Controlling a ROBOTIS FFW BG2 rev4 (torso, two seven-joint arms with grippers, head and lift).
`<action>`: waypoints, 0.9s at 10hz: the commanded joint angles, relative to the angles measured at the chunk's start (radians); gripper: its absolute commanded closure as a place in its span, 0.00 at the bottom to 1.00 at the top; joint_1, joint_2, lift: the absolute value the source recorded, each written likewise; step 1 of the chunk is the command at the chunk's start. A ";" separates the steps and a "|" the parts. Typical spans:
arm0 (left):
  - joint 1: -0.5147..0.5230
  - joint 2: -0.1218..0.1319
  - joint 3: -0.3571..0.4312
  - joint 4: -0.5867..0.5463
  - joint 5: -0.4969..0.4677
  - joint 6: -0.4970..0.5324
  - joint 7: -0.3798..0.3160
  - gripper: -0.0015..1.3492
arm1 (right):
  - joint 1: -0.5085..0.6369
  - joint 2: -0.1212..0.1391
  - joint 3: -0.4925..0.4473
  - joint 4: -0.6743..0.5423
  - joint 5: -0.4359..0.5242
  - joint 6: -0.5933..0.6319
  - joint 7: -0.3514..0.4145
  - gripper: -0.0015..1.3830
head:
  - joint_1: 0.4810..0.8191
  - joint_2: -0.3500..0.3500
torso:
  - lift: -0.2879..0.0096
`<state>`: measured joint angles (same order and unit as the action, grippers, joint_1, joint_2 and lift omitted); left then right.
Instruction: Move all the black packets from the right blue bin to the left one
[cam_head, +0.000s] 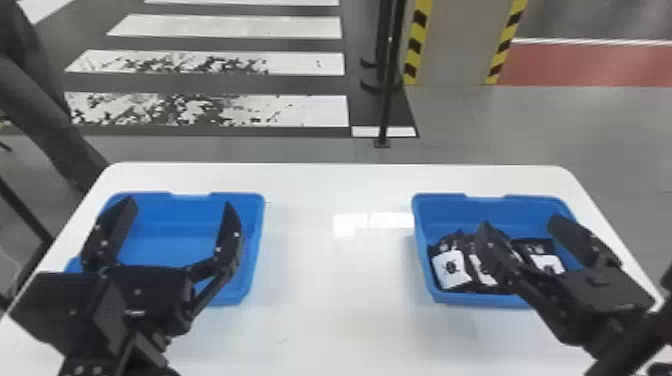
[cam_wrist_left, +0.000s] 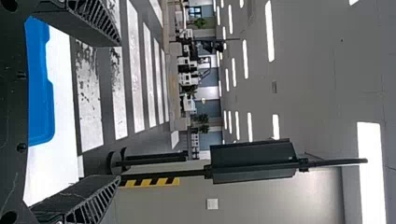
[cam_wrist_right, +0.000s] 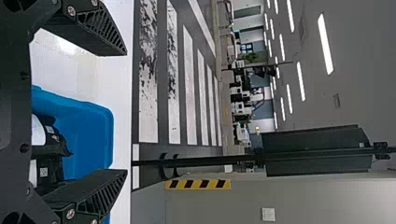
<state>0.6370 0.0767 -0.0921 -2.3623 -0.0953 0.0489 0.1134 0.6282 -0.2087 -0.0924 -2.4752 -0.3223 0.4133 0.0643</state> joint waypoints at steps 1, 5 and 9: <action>0.001 0.002 -0.002 0.000 0.002 -0.002 0.000 0.00 | 0.000 -0.001 0.001 0.000 -0.001 0.004 0.000 0.09 | 0.63 0.48 | 0.50; 0.001 0.002 -0.002 0.000 0.000 -0.005 -0.001 0.00 | -0.005 -0.005 0.009 0.000 -0.001 0.006 -0.001 0.09 | 0.63 0.48 | 0.50; -0.001 0.005 -0.004 0.000 0.000 -0.005 -0.001 0.00 | -0.169 -0.028 0.021 0.056 -0.011 0.301 0.026 0.09 | 0.63 0.49 | 0.50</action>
<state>0.6372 0.0793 -0.0942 -2.3623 -0.0957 0.0442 0.1120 0.5118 -0.2287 -0.0747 -2.4395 -0.3344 0.6364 0.0845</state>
